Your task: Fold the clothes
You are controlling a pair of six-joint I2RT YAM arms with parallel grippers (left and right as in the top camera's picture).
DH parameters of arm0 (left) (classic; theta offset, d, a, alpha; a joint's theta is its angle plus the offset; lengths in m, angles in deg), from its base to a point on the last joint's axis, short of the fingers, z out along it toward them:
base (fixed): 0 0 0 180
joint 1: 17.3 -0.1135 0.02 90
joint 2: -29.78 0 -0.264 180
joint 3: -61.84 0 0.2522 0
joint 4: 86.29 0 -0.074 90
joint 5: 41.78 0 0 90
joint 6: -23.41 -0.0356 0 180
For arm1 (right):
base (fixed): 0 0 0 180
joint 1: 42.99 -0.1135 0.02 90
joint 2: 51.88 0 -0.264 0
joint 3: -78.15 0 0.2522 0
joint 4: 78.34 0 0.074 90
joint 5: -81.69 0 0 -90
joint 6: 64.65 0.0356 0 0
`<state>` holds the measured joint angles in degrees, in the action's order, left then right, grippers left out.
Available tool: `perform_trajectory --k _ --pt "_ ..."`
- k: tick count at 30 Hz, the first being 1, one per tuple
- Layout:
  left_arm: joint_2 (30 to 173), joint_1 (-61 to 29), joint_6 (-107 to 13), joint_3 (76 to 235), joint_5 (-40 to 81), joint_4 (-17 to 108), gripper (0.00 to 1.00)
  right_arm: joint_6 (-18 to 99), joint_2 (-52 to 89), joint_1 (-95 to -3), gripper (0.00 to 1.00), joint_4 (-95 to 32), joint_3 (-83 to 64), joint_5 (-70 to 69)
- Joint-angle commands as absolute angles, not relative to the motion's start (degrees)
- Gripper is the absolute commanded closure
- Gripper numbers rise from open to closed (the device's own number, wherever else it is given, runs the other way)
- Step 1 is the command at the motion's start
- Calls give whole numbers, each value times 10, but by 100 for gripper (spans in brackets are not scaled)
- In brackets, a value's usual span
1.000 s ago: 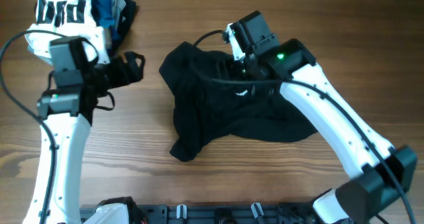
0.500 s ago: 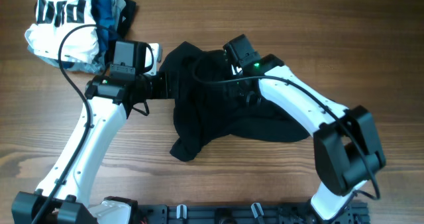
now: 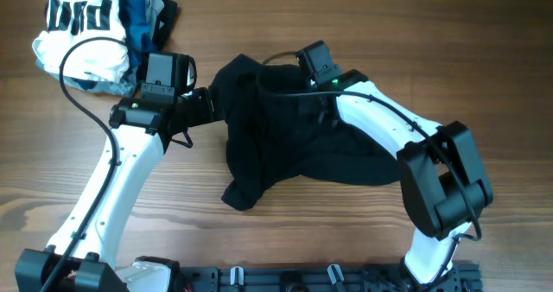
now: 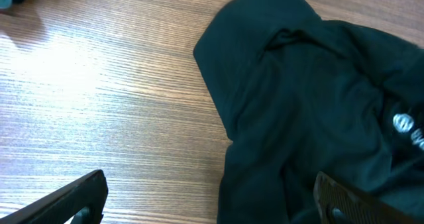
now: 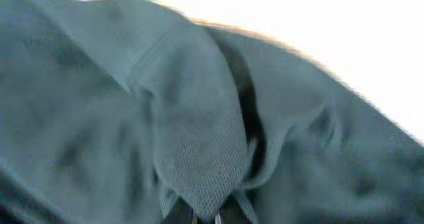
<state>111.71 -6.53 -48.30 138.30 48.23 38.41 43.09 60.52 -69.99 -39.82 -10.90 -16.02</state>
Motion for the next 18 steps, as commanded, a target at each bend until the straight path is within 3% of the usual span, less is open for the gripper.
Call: perform_trajectory --k 1,7,12,14,18 --pt "1124 -68 -466 1394 507 387 0 367 597 -686 96 -471 -139 -171" --pt "1124 -68 -466 1394 520 394 0 298 605 -685 95 -662 -146 -162" --pt "1124 -68 -466 1394 520 400 0 299 661 -679 88 -803 -146 -178" --pt "1125 -68 -466 1394 520 401 0 302 698 -672 81 -860 -146 -178" --pt "1129 -68 -466 1394 520 403 0 358 764 -645 50 -934 -148 -178"
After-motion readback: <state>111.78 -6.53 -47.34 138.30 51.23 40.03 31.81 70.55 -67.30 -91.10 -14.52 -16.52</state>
